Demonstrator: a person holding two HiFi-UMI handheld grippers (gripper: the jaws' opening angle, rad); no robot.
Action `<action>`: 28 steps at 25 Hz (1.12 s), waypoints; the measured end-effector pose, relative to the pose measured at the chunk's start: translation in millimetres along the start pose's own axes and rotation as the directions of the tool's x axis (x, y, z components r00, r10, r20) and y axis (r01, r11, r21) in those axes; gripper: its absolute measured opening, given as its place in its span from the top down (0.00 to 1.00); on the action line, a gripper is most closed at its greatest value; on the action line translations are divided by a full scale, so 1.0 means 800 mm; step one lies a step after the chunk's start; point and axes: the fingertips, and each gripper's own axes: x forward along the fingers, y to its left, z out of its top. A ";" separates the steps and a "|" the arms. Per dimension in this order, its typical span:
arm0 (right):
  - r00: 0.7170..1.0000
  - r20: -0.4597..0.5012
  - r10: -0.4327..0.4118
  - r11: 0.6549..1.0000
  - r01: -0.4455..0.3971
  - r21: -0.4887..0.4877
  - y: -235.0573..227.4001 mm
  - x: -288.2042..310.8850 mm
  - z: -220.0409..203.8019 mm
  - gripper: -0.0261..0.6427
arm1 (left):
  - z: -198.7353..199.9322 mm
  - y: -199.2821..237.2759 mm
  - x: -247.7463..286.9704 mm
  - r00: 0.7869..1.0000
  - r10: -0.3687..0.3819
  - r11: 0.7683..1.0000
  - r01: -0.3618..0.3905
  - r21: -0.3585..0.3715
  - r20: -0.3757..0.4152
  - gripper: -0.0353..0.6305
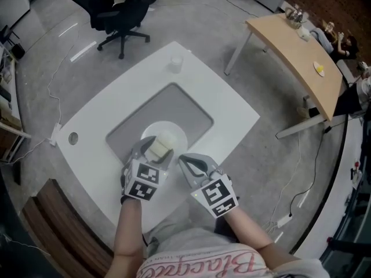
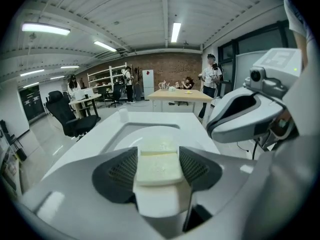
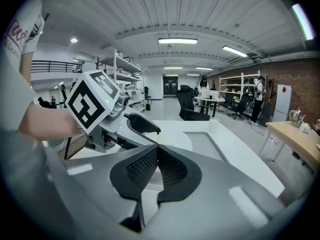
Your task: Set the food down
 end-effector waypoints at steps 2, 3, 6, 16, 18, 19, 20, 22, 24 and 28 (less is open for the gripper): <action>1.000 -0.019 0.004 1.000 -0.004 0.018 -0.004 0.009 -0.006 0.96 | -0.007 0.007 0.016 1.000 -0.013 1.000 0.013 -0.004 -0.007 0.56; 1.000 -0.025 0.007 1.000 -0.007 0.027 -0.005 0.014 -0.007 0.96 | -0.011 0.011 0.023 1.000 -0.014 1.000 0.014 -0.001 -0.013 0.56; 0.999 -0.044 0.012 0.999 -0.010 0.045 -0.011 0.026 -0.012 0.96 | -0.026 0.022 0.045 0.999 -0.006 1.000 0.007 0.015 -0.042 0.56; 0.995 -0.100 0.008 0.997 -0.001 0.075 -0.026 0.041 -0.028 0.96 | -0.055 0.033 0.076 0.995 -0.016 1.000 0.018 0.014 -0.101 0.56; 0.994 -0.104 0.014 0.997 -0.007 0.075 -0.025 0.042 -0.028 0.96 | -0.061 0.033 0.079 0.993 -0.012 0.999 0.016 0.038 -0.119 0.56; 0.994 -0.106 0.017 0.997 -0.009 0.073 -0.025 0.043 -0.028 0.96 | -0.063 0.033 0.081 0.993 -0.011 0.999 0.016 0.038 -0.120 0.56; 0.994 -0.107 0.018 0.997 -0.011 0.071 -0.025 0.044 -0.028 0.96 | -0.063 0.033 0.082 0.993 -0.010 0.999 0.014 0.035 -0.118 0.56; 0.994 -0.110 0.020 0.997 -0.012 0.070 -0.024 0.045 -0.028 0.96 | -0.062 0.034 0.085 0.994 -0.003 0.999 0.006 0.033 -0.113 0.55; 0.994 -0.110 0.023 0.998 -0.015 0.069 -0.022 0.045 -0.027 0.96 | -0.063 0.035 0.088 0.994 0.007 1.000 -0.004 0.028 -0.111 0.54; 0.994 -0.102 0.025 0.998 -0.019 0.057 -0.017 0.043 -0.022 0.96 | -0.066 0.042 0.088 0.994 0.017 1.000 -0.019 -0.016 -0.107 0.31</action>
